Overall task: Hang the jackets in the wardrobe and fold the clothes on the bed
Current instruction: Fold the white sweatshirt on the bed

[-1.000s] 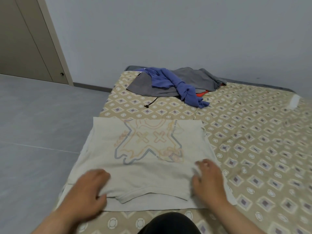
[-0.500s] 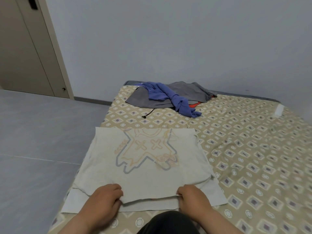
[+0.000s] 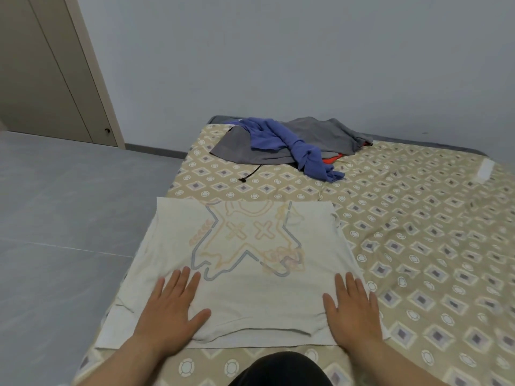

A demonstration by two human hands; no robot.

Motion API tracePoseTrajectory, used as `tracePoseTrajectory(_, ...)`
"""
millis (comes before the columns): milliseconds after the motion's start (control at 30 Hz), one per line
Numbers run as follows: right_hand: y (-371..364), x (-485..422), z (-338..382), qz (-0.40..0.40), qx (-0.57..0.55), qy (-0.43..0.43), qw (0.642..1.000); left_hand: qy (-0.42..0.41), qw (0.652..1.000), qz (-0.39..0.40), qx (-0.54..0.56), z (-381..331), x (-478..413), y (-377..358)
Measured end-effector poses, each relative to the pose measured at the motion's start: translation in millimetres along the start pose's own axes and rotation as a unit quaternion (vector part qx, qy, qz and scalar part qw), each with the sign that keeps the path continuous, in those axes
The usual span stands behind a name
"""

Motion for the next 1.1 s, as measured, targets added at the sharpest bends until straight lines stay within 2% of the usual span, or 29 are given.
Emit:
tracePoseTrajectory(167, -9.4, -3.3, -11.2, -0.041, -0.003, 0.001, 0.999, 0.031, 0.999, -0.037, 0.001, 6.6, -16.9, -3.7)
tracePoseTrajectory(400, 25.5, -37.9, 13.8, -0.104, -0.047, -0.037, 0.993, 0.104, 0.994, -0.009, 0.025, 36.6, -88.6, 16.4)
tracePoseTrajectory(500, 43.1, -74.2, 48.1, -0.092, 0.015, 0.002, 0.996, 0.122, 0.992, 0.013, 0.009, 51.5, -121.3, 24.4)
tracePoseTrajectory(600, 36.2, -106.8, 77.7, -0.026, 0.08, 0.076, 0.994, 0.154, 0.987, 0.04, -0.01, 56.5, -145.0, 28.4)
tracePoseTrajectory(667, 28.0, -127.3, 89.0, -0.002, 0.08, 0.093, 0.992, 0.192, 0.98, 0.046, -0.004, 56.6, -160.1, 36.4)
tracePoseTrajectory(700, 25.3, -137.5, 92.6, 0.002, 0.062, 0.092, 0.994, 0.189, 0.981, 0.035, -0.002, 55.7, -168.3, 40.9)
tracePoseTrajectory(833, 15.6, -168.7, 82.4, -0.011, 0.02, 0.057, 0.998, 0.074, 0.997, -0.014, -0.01, 50.9, -194.3, 39.7)
tracePoseTrajectory(1000, 7.8, -187.2, 64.9, -0.069, -0.002, 0.034, 0.997, 0.1, 0.994, -0.034, -0.019, 60.6, -221.6, 33.5)
tracePoseTrajectory(1100, 10.4, -206.3, 64.3, -0.073, 0.007, 0.002, 0.997, 0.108, 0.993, -0.041, -0.017, 63.2, -237.0, 34.1)
Point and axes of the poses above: each hand's wrist, its own x-axis away from the middle knuckle, its own y-axis out of the back of the hand, z = x × y, the point moved 4 cm from there along -x, towards the middle knuckle, and after that the axes turned 11 degrees about -x, right-handed, at the moved point
